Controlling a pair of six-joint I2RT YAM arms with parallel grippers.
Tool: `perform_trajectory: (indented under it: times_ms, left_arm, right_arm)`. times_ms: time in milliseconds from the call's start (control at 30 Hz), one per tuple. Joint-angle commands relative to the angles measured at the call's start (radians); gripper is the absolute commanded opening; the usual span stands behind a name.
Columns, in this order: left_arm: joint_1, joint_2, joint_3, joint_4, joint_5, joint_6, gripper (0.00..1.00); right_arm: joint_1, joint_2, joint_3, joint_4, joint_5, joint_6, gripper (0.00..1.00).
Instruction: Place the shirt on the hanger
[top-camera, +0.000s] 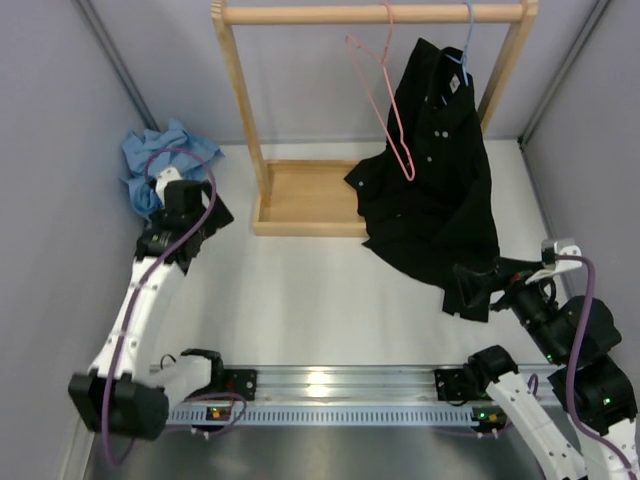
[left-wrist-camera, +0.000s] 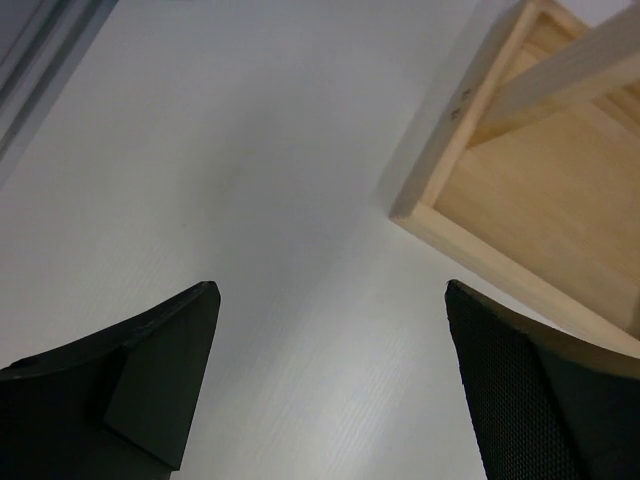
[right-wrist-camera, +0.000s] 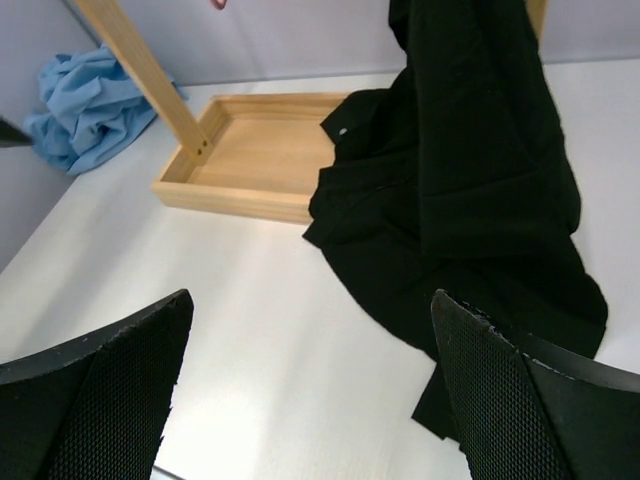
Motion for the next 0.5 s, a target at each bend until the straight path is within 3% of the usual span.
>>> perform_trajectory:
  times_ms: [0, 67, 167, 267, 333, 467]
  left_arm:
    - [0.051, 0.269, 0.146, 0.175, -0.128, 0.026, 0.98]
    - [0.137, 0.4, 0.293, 0.218, -0.13, 0.072, 0.98]
    - [0.264, 0.658, 0.507, 0.264, -0.012, 0.128, 0.98]
    - [0.286, 0.885, 0.641, 0.345, 0.013, 0.268, 0.98]
    - [0.286, 1.052, 0.815, 0.342, 0.007, 0.334, 0.98]
    - [0.29, 1.239, 1.002, 0.338, -0.107, 0.44, 0.98]
  right_arm:
    - [0.011, -0.006, -0.021, 0.101, -0.08, 0.043, 0.99]
    - [0.011, -0.017, -0.044, 0.113, -0.105, 0.051, 0.99]
    - [0.011, -0.032, -0.073, 0.128, -0.131, 0.056, 0.99]
    - [0.009, -0.049, -0.113, 0.156, -0.153, 0.065, 1.0]
    - [0.009, -0.048, -0.133, 0.173, -0.174, 0.071, 1.0]
    - [0.011, -0.022, -0.141, 0.182, -0.217, 0.063, 0.99]
